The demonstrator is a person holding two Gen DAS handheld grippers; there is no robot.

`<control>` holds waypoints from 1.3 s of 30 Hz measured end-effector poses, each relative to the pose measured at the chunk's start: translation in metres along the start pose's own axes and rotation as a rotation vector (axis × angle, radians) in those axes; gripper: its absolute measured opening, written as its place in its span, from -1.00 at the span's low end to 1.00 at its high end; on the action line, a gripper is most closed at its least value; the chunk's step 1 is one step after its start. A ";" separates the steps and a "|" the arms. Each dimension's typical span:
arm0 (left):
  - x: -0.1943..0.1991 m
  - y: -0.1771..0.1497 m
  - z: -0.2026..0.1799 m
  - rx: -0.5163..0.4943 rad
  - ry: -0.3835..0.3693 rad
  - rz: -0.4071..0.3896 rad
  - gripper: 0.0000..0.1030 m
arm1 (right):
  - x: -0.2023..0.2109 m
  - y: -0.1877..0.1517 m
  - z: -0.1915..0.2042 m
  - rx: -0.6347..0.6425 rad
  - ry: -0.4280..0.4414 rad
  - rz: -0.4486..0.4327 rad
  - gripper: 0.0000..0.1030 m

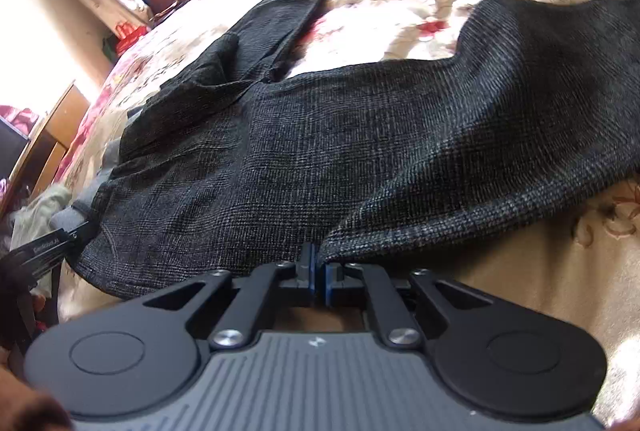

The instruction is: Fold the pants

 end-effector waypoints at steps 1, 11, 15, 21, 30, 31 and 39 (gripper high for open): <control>0.003 -0.003 0.008 0.013 0.014 0.001 -0.31 | 0.000 -0.004 0.006 0.015 0.011 0.010 -0.87; 0.025 -0.017 0.025 0.003 0.085 -0.003 -0.17 | 0.023 -0.010 0.007 0.002 0.061 0.058 -0.70; 0.034 -0.020 0.027 -0.021 0.116 -0.011 -0.11 | 0.064 -0.010 -0.026 -0.053 0.015 -0.015 -0.57; 0.062 -0.022 0.021 -0.078 0.170 -0.074 -0.11 | 0.107 0.013 -0.109 -0.166 -0.186 -0.173 -0.51; 0.076 -0.017 -0.088 -0.278 -0.006 -0.124 -0.11 | 0.158 0.040 -0.227 -0.375 -0.412 -0.364 -0.38; 0.075 -0.018 -0.102 -0.297 -0.033 -0.121 -0.11 | 0.162 0.042 -0.239 -0.399 -0.428 -0.381 -0.38; 0.074 -0.031 -0.226 -0.457 -0.237 -0.100 -0.10 | 0.180 0.074 -0.310 -0.512 -0.493 -0.488 -0.37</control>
Point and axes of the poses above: each gripper's, at about its wrist camera, not at the fingertips, and x roughly against the way its jaws point, z to its left, y to its top, the point moved 6 cm from there along -x, roughly the way its jaws point, and after that the axes turned 3 degrees about y, right-handed, at the moved point
